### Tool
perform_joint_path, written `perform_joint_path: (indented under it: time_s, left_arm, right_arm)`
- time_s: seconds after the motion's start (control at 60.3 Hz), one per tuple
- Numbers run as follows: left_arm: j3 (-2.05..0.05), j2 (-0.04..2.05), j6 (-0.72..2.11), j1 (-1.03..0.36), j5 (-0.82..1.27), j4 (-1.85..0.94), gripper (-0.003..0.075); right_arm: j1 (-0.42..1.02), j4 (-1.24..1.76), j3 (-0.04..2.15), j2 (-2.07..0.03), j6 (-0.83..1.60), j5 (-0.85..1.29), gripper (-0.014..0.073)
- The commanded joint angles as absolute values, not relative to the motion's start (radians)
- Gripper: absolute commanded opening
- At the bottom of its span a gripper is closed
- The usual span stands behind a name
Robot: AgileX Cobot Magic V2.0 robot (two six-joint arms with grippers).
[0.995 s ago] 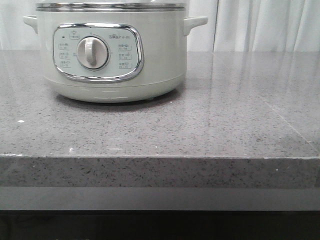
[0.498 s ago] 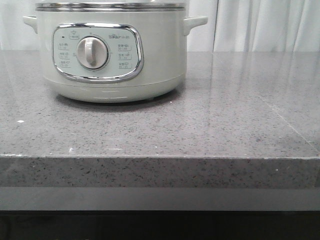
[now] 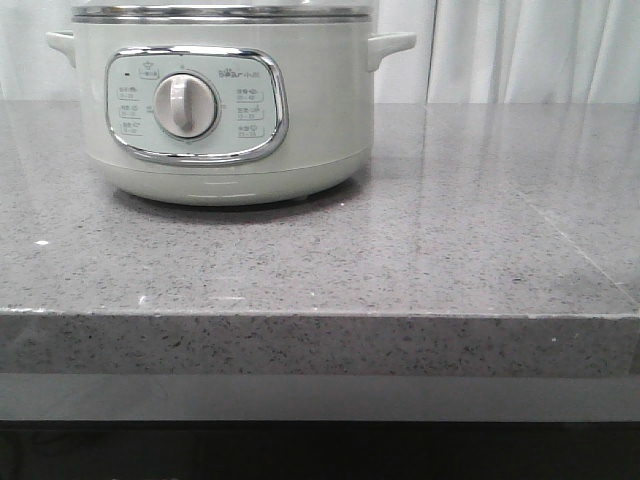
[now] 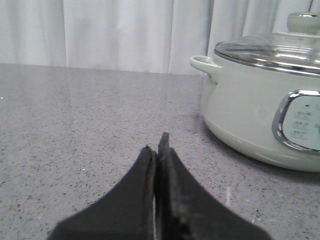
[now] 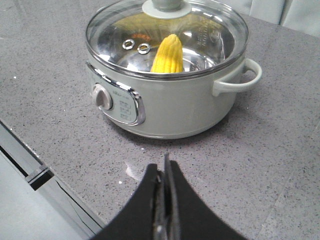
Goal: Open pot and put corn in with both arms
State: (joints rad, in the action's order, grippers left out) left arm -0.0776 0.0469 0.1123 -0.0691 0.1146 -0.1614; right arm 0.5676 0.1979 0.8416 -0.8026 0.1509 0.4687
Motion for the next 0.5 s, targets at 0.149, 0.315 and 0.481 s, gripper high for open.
perform_joint_path:
  time_s: [0.149,0.315,0.481]
  left_arm:
    - [0.017,-0.023,0.107,-0.057,-0.062,-0.197,-0.0020]
    - [0.020,-0.021,0.107,-0.062,-0.063,-0.197,-0.0020]
    - [0.020,-0.021,0.107,-0.062,-0.063,-0.197,-0.0020]
  right_arm:
    - [0.562,0.207,0.869,-0.796,0.157,0.404,-0.0120]
    - [0.562,0.207,0.869,-0.796,0.157,0.406,-0.0120]
    - [0.562,0.207,0.869,-0.796,0.157,0.408,-0.0120]
